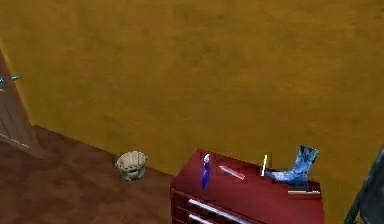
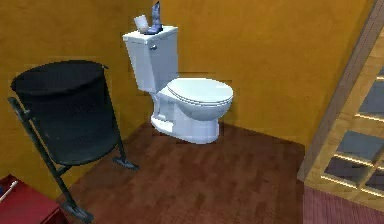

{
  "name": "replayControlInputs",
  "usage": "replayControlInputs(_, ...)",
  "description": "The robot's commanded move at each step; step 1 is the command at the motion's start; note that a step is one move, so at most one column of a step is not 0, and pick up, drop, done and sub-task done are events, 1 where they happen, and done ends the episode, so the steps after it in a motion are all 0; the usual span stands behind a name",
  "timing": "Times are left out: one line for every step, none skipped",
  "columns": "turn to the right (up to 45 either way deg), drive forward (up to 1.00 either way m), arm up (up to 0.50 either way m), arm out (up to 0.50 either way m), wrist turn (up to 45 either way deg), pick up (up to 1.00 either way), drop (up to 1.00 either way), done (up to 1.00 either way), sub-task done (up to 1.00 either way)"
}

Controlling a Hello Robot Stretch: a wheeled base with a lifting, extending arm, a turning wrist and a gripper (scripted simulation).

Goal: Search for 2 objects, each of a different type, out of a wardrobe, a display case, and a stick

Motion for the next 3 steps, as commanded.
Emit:
replayControlInputs(0.0,0.3,0.0,0.0,0.0,0.0,0.0,0.0,0.0)
replayControlInputs(-45.0,0.0,0.0,0.0,0.0,0.0,0.0,0.0,0.0)
replayControlInputs(-21.0,0.0,0.0,0.0,0.0,0.0,0.0,0.0,0.0)
